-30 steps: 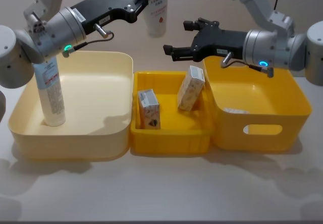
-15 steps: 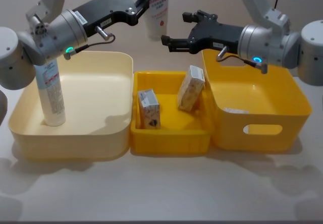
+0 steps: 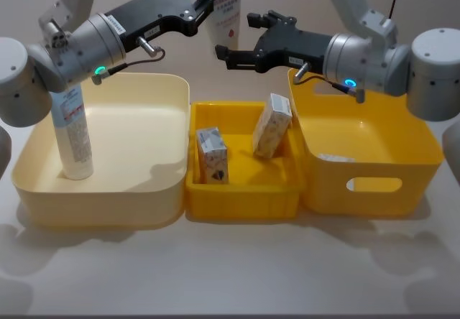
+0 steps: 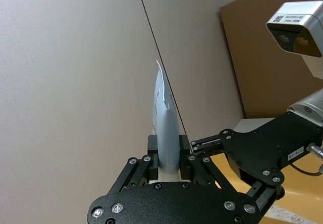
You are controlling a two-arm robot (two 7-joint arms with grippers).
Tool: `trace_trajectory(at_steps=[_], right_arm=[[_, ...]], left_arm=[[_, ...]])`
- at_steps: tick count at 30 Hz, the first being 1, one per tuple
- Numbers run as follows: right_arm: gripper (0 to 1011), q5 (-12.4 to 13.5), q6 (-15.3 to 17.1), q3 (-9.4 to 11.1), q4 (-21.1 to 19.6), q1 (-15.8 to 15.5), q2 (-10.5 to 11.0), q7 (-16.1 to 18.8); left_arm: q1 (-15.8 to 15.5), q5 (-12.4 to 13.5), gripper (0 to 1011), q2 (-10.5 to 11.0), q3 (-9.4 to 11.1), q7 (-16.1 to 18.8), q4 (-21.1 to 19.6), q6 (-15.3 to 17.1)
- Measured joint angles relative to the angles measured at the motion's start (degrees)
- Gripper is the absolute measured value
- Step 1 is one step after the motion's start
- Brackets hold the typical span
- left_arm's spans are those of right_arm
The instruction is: Bimanual collaborative sorting of washing and personal care products
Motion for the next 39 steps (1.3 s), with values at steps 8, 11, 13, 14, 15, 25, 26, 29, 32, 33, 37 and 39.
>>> trace_trajectory(at_steps=[8, 11, 13, 14, 15, 25, 26, 29, 32, 33, 37, 39], right_arm=[[1001, -0.13, -1.2, -0.74, 1.65, 1.06, -1.02, -1.14], [1001, -0.35, -1.65, -0.91, 2.31, 1.46, -1.31, -1.61], [1001, -0.54, -2.14, -1.08, 3.01, 1.93, -1.62, -2.09], [1001, -0.58, -2.24, -1.13, 3.18, 2.06, -1.71, -2.18], [1001, -0.68, -2.54, -1.23, 3.54, 2.3, -1.87, -2.47], [1001, -0.58, -3.21, -1.75, 5.0, 3.32, -2.92, -3.34], [1001, -0.53, -3.21, -1.79, 5.05, 3.36, -2.99, -3.41], [1001, -0.36, -3.21, -1.91, 5.17, 3.5, -3.19, -3.56], [981, -0.25, -3.21, -2.0, 5.27, 3.58, -3.35, -3.69], [969, -0.21, -3.21, -2.03, 5.3, 3.61, -3.39, -3.73], [907, -0.05, -3.2, -2.15, 5.38, 3.68, -3.55, -3.85], [825, 0.0, -3.2, -2.18, 5.43, 3.71, -3.63, -3.87]], left_arm=[[-0.02, -0.24, 226, 0.25, 0.3, 0.32, -0.11, 0.03], [0.04, -0.37, 227, 0.4, 0.4, 0.44, -0.27, 0.11], [0.11, -0.47, 226, 0.49, 0.49, 0.51, -0.36, 0.19], [0.12, -0.51, 227, 0.52, 0.5, 0.52, -0.38, 0.21], [0.15, -0.6, 226, 0.59, 0.55, 0.56, -0.43, 0.23], [0.19, -1.08, 226, 0.76, 0.88, 0.78, -0.35, 0.2], [0.19, -1.11, 226, 0.77, 0.92, 0.81, -0.34, 0.19], [0.21, -1.2, 226, 0.81, 1.0, 0.91, -0.3, 0.14], [0.23, -1.28, 226, 0.84, 1.07, 0.99, -0.28, 0.07], [0.23, -1.29, 226, 0.85, 1.08, 1.01, -0.27, 0.06], [0.24, -1.36, 226, 0.87, 1.13, 1.11, -0.26, 0.0], [0.25, -1.39, 226, 0.88, 1.16, 1.14, -0.25, -0.03]])
